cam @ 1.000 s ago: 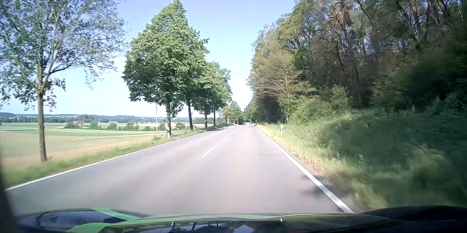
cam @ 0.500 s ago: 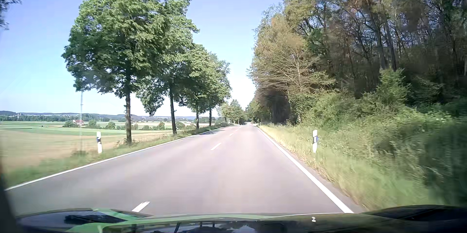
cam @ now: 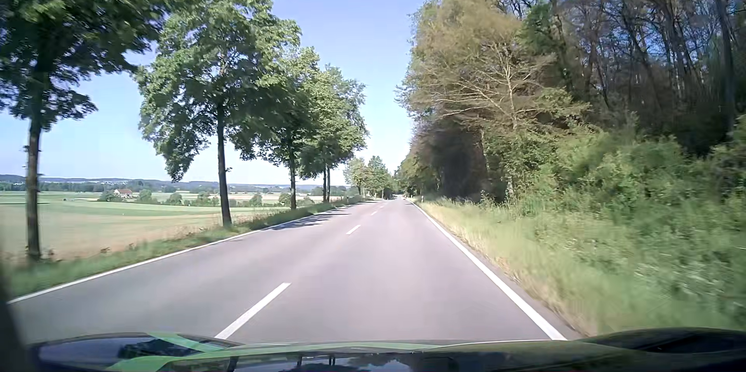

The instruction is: Follow the waypoints while adhering to traffic rules and regulations

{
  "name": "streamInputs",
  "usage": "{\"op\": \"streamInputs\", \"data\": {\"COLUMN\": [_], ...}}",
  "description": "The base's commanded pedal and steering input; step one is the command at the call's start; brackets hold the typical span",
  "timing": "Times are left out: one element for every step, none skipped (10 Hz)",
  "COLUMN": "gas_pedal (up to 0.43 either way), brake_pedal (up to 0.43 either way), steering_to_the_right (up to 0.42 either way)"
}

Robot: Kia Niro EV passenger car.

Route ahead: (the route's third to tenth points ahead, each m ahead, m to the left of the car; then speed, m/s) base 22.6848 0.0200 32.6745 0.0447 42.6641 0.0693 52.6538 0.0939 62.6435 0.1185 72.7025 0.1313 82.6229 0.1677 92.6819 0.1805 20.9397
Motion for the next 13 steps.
{"op": "streamInputs", "data": {"gas_pedal": [0.189,0.189,0.189,0.189,0.189,0.189,0.189,0.189,0.189,0.189,0.189,0.189,0.197], "brake_pedal": [0.000,0.000,0.000,0.000,0.000,0.000,0.000,0.000,0.000,0.000,0.000,0.000,0.000], "steering_to_the_right": [0.001,0.001,0.001,0.001,0.001,0.000,0.000,0.000,0.000,0.001,0.000,0.000,0.001]}}
